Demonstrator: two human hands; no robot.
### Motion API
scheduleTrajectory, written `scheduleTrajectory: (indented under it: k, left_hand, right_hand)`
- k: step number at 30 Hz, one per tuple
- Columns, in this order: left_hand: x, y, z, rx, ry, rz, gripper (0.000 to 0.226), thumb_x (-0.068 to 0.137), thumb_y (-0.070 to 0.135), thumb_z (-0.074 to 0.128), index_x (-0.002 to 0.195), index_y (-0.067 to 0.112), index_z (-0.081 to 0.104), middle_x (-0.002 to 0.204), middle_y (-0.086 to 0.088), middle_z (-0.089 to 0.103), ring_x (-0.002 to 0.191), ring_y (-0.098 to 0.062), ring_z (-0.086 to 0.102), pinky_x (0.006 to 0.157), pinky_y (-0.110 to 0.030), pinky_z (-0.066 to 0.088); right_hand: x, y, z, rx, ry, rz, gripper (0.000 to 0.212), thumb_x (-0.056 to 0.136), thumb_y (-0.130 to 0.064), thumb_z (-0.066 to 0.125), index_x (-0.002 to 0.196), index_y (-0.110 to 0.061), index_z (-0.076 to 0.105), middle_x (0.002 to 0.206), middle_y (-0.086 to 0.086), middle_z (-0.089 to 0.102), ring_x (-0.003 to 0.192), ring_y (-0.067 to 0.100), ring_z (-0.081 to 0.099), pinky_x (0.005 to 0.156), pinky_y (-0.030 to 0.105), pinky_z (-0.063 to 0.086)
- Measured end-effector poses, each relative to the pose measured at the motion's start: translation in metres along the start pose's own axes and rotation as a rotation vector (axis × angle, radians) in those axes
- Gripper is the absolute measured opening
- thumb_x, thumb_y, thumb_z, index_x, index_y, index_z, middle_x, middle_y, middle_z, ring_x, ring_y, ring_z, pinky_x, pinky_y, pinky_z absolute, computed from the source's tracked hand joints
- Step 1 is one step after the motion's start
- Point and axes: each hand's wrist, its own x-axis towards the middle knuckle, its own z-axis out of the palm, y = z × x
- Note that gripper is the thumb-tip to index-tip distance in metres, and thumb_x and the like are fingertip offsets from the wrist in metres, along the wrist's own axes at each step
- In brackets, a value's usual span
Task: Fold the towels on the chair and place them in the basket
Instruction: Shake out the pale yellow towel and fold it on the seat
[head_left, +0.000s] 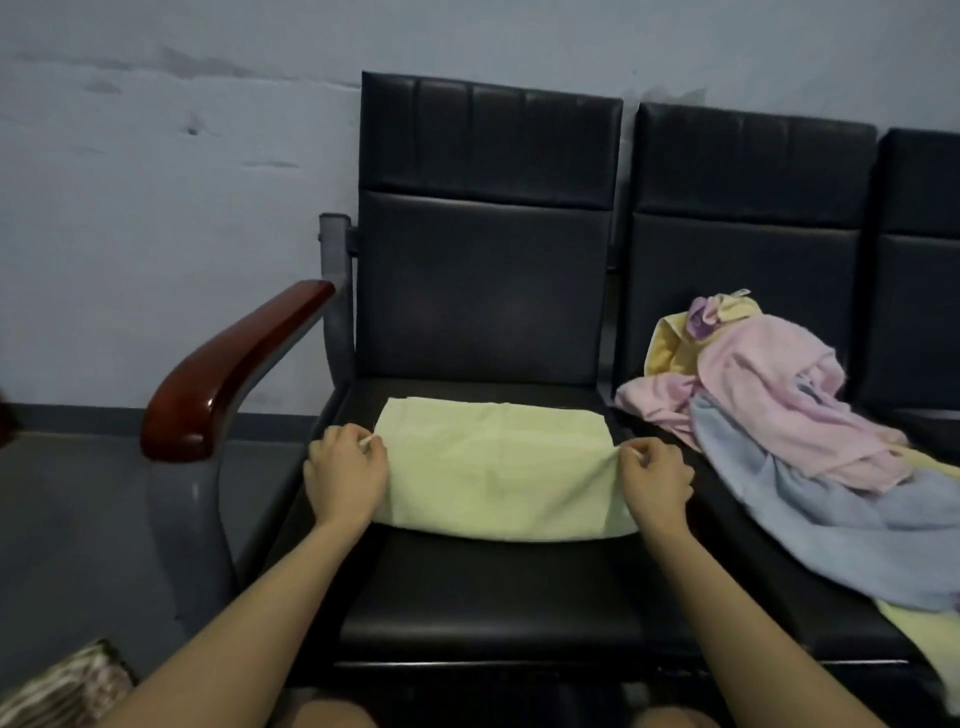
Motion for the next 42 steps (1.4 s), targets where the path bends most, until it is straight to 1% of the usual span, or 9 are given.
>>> scheduleTrajectory:
  k: [5,10,17,21,23,25,27,32,42]
  left_hand:
    - [0.02,-0.008,0.03,0.223,-0.197,0.173,0.036,0.096,0.033,0.047,0.125,0.013,0.057,0.132,-0.006,0.053,0.121,-0.026,0.045,0.099,-0.039,0.034]
    - [0.045,0.002,0.06,0.407,-0.42,0.362,0.047,0.099,0.039,0.039,0.142,0.02,0.042,0.154,-0.001,0.029,0.141,-0.02,0.023,0.111,-0.038,0.018]
    - [0.044,-0.005,0.085,0.514,-0.745,0.336,0.06,0.1,0.049,0.023,0.153,0.024,0.012,0.161,0.002,0.004,0.147,-0.021,0.002,0.118,-0.042,0.007]
    - [0.024,-0.01,0.069,0.539,-0.699,0.369,0.061,0.098,0.055,0.024,0.152,0.027,0.018,0.16,0.004,0.013,0.146,-0.02,0.012,0.115,-0.042,0.014]
    - [0.016,-0.009,0.057,0.546,-0.654,0.389,0.057,0.096,0.057,0.028,0.144,0.026,0.036,0.151,0.003,0.034,0.139,-0.022,0.029,0.108,-0.043,0.026]
    - [0.012,-0.007,0.047,0.512,-0.582,0.384,0.048,0.095,0.057,0.031,0.116,0.024,0.059,0.118,0.002,0.059,0.117,-0.024,0.048,0.09,-0.041,0.036]
    - [0.012,-0.004,0.044,0.483,-0.511,0.363,0.045,0.095,0.054,0.032,0.101,0.021,0.061,0.097,0.001,0.062,0.103,-0.025,0.054,0.08,-0.038,0.035]
    - [0.034,-0.002,0.063,0.408,-0.458,0.31,0.045,0.099,0.043,0.036,0.131,0.017,0.053,0.136,-0.002,0.053,0.124,-0.025,0.045,0.1,-0.039,0.03]
    - [0.097,-0.002,0.112,0.428,-0.356,0.2,0.037,0.101,0.026,0.037,0.135,0.015,0.05,0.133,-0.007,0.053,0.119,-0.029,0.047,0.098,-0.039,0.033]
  right_hand:
    - [0.014,0.0,0.028,-0.161,-0.145,-0.053,0.018,0.094,-0.022,0.052,0.102,-0.014,0.066,0.128,0.008,0.052,0.122,0.033,0.04,0.101,0.042,0.028]
    - [0.039,0.001,0.062,-0.22,-0.346,-0.244,0.031,0.095,-0.022,0.054,0.125,-0.014,0.06,0.14,0.007,0.048,0.126,0.026,0.046,0.104,0.037,0.035]
    - [0.041,0.014,0.078,-0.569,-0.616,-0.35,0.049,0.102,-0.039,0.037,0.148,-0.024,0.033,0.158,0.002,0.025,0.145,0.023,0.022,0.114,0.035,0.022]
    - [0.02,0.016,0.068,-0.572,-0.528,-0.4,0.043,0.1,-0.038,0.041,0.141,-0.027,0.044,0.148,-0.002,0.04,0.133,0.024,0.036,0.105,0.038,0.029]
    - [0.009,0.014,0.061,-0.569,-0.518,-0.419,0.04,0.099,-0.038,0.043,0.136,-0.027,0.049,0.141,-0.003,0.046,0.127,0.025,0.041,0.101,0.038,0.03]
    - [0.003,0.012,0.054,-0.563,-0.531,-0.416,0.038,0.098,-0.039,0.044,0.133,-0.027,0.053,0.137,-0.003,0.048,0.123,0.025,0.043,0.099,0.037,0.03]
    - [0.003,0.009,0.05,-0.536,-0.545,-0.404,0.035,0.098,-0.038,0.044,0.128,-0.027,0.059,0.133,-0.002,0.051,0.119,0.025,0.045,0.097,0.037,0.03]
    - [0.028,0.011,0.05,-0.415,-0.456,-0.326,0.03,0.097,-0.03,0.049,0.122,-0.021,0.063,0.128,0.001,0.056,0.115,0.025,0.053,0.099,0.038,0.038]
    - [0.103,0.032,0.076,-0.499,-0.206,-0.187,0.03,0.095,-0.013,0.048,0.121,-0.006,0.062,0.12,0.019,0.055,0.108,0.04,0.05,0.088,0.044,0.044]
